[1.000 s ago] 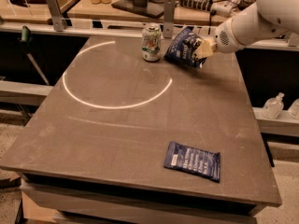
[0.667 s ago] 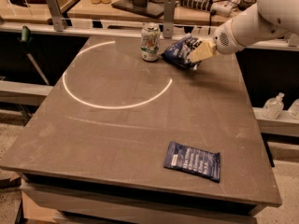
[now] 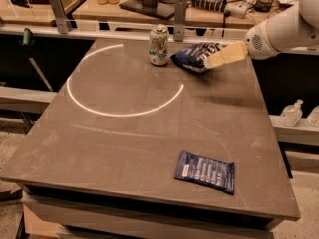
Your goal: Move blue chip bag near 7up can
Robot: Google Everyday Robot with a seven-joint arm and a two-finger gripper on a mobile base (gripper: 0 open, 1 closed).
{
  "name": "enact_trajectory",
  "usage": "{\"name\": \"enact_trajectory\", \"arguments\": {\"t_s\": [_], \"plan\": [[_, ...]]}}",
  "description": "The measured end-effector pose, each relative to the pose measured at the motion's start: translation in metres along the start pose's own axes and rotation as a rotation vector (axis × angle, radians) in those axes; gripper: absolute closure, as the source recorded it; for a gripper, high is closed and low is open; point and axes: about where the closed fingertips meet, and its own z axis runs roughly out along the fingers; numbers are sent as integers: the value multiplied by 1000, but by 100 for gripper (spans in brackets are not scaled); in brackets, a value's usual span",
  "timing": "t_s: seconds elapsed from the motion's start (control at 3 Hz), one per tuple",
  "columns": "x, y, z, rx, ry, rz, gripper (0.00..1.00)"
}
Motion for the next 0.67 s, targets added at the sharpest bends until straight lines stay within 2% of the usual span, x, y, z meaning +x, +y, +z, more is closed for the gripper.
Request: {"name": "enact_trajectory", "arguments": {"t_s": [0.33, 0.67], "plan": [[9, -60, -61, 148, -54, 31, 0], [14, -123, -107, 287, -38, 64, 0]]}}
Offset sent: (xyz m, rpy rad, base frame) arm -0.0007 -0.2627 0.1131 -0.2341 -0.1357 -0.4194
